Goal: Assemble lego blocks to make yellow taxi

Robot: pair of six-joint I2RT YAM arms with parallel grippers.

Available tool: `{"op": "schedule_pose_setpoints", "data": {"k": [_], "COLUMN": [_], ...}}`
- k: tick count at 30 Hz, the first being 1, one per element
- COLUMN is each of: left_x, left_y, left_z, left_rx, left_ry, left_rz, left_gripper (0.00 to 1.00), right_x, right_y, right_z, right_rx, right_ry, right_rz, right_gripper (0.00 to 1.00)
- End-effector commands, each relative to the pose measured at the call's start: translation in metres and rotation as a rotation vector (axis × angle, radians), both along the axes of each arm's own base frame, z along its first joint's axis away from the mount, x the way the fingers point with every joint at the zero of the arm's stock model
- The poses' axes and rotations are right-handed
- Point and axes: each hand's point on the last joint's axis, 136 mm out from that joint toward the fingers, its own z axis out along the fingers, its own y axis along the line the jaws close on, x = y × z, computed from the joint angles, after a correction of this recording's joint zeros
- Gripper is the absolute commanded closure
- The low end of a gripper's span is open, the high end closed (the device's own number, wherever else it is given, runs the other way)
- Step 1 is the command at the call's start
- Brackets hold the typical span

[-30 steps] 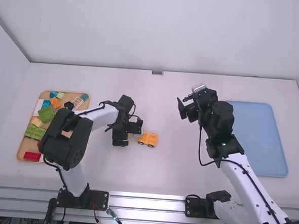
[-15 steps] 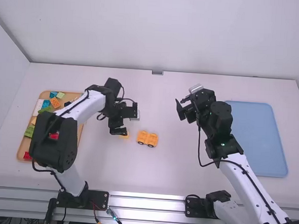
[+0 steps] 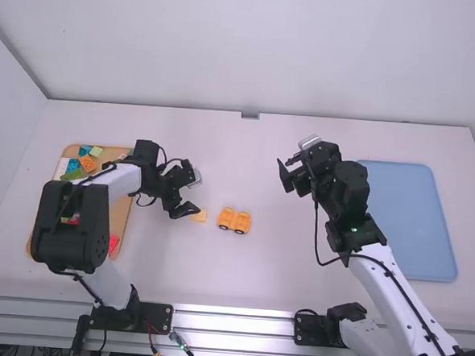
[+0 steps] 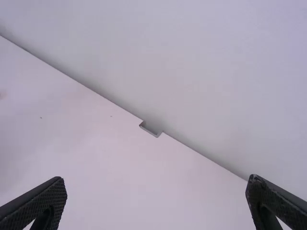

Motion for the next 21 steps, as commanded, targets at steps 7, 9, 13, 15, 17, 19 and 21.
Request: {"op": "schedule_pose_setpoints", "data": {"k": [7,9,13,15,17,19,21], "left_x": [-0.021,-0.032,-0.053,-0.053,-0.048,-0.040,-0.035], "left_y": [-0.009,-0.012,-0.020,-0.018,-0.018,-0.020,-0.020], "left_z": [-0.004,-0.003,0.001,-0.001,-0.004,-0.009,-0.012], "left_rx": [-0.026,-0.025,-0.049,-0.037,-0.030,-0.025,-0.028], "left_ry": [-0.020,-0.071,-0.207,-0.260,-0.282,-0.307,-0.304], "left_rz": [-0.103,-0.221,-0.452,-0.489,-0.474,-0.433,-0.388], "left_gripper": [0.01,0.01,0.00,0.03,0.05,0.11,0.04], "right_x": [-0.015,-0.021,-0.040,-0.049,-0.055,-0.055,-0.053], "right_y": [0.018,0.023,0.038,0.044,0.047,0.050,0.052], "right_z": [-0.004,-0.011,-0.030,-0.040,-0.051,-0.071,-0.085], "right_rx": [0.015,0.004,-0.038,-0.029,-0.009,0.027,0.050], "right_ry": [0.055,0.075,0.058,0.051,0.050,0.062,0.078], "right_rz": [0.126,0.170,0.322,0.374,0.405,0.415,0.414], "right_gripper": [0.01,0.01,0.01,0.01,0.01,0.01,0.01]}}
